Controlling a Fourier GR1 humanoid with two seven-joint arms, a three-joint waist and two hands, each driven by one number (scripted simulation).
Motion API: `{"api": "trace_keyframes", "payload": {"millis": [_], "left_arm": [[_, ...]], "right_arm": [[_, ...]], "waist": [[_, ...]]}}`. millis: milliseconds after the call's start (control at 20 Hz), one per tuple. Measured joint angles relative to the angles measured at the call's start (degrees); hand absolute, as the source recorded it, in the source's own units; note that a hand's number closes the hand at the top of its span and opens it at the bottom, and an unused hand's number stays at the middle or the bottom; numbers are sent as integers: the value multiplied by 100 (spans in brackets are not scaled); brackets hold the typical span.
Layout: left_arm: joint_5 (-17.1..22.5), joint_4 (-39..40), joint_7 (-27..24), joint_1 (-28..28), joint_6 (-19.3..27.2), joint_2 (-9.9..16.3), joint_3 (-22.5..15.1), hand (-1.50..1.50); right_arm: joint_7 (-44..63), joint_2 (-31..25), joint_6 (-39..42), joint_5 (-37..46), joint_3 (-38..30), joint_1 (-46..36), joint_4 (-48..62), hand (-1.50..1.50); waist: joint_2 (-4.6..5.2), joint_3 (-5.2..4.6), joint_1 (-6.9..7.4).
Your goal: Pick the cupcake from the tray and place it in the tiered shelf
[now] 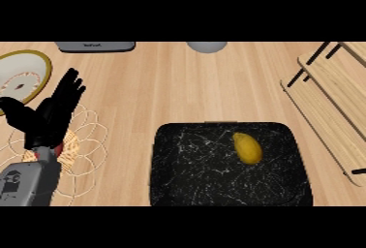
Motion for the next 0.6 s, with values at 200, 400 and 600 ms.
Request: {"api": "trace_keyframes", "payload": {"millis": [200,400,600], "left_arm": [[62,-29,48,17,-42,44,80,0],[40,-109,141,6,-5,44,79,0],[87,-178,144,82,-82,80,116,0]], "right_arm": [[-108,-282,639,-1070,-1040,496,154,-150],[-158,-535,1280,-2244,-1999,877,406,-150],[-442,-558,2016,-3193,-2819,1392,567,-150]], "waist": [[-12,1,-52],[-22,1,-81],[-18,1,-70]]}}
